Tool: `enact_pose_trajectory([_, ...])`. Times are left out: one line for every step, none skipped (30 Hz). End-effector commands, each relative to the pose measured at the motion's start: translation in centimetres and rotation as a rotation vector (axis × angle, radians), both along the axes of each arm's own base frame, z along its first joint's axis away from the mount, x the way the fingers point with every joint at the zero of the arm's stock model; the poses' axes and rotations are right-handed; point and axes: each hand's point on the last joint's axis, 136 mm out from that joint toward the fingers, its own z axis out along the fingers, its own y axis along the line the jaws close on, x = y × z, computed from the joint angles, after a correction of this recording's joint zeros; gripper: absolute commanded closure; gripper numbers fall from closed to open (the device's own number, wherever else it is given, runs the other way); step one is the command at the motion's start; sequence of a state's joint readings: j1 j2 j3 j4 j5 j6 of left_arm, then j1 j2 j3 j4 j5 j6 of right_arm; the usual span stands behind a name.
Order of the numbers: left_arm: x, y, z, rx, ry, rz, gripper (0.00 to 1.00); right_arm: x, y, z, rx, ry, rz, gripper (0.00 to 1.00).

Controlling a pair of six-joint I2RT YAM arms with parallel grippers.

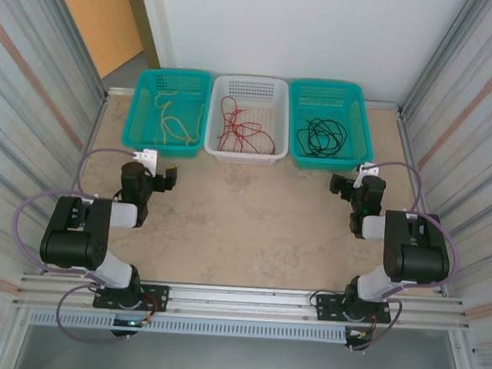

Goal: Untangle the cables

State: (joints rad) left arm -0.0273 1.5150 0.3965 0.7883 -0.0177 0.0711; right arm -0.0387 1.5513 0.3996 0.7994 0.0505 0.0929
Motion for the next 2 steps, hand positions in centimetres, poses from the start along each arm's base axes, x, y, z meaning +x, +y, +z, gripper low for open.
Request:
enact_pose_trajectory([0.5,-0.24,0.71,-0.012,-0.018,-0.009,0.01,0.23,0.27,0.75,-0.004,-0.025,0.009,0.01])
enact_pose_trajectory([0.53,-0.25,0.8,-0.012,-0.02,-0.01,0.01,0.32,0.29,0.79,0.001,-0.025,0.013,0.01])
